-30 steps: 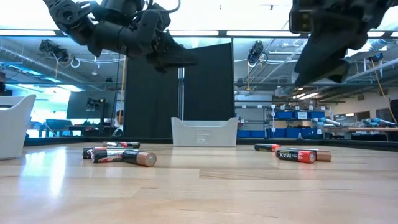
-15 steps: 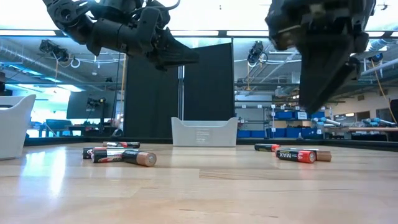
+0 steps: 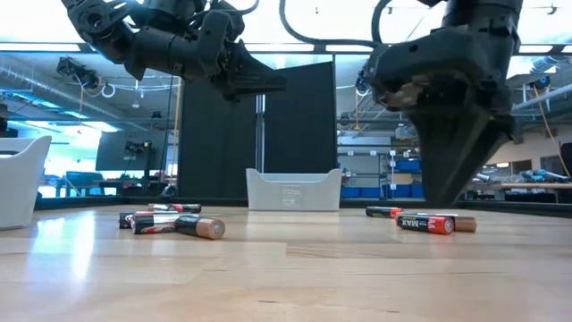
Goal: Sort batteries
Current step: Put the red battery into the bottom left gray bin
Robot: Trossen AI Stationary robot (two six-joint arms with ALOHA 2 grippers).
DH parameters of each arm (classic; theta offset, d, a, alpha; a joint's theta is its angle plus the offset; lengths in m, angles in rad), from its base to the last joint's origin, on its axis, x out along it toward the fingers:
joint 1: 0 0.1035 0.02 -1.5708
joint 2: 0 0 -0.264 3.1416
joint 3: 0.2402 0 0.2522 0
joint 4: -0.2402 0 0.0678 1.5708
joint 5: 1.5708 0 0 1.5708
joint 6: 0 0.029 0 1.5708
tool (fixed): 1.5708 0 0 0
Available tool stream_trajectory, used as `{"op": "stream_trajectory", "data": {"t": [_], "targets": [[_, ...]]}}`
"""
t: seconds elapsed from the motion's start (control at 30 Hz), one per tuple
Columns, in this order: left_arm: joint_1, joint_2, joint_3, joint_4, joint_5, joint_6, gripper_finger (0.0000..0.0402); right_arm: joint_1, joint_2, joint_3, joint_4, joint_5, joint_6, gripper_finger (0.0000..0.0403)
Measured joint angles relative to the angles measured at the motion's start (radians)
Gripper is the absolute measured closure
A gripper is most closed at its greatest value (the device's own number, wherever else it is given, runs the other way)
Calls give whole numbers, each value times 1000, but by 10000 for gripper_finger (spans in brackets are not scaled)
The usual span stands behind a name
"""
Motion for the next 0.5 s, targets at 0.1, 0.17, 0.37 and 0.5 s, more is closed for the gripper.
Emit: {"op": "stream_trajectory", "data": {"t": [0.1, 0.17, 0.37, 0.5], "targets": [[0, 0, 0, 1, 0, 0, 307, 0, 0, 0, -3, 10, 1, 246], [0, 0, 0, 1, 0, 0, 307, 0, 5, 0, 1, 11, 1, 249], [0, 0, 0, 0, 1, -1, 307, 0, 50, 0, 14, -2, 2, 258], [0, 0, 0, -2, 1, -2, 307, 0, 66, 0, 14, -2, -1, 265]]}}
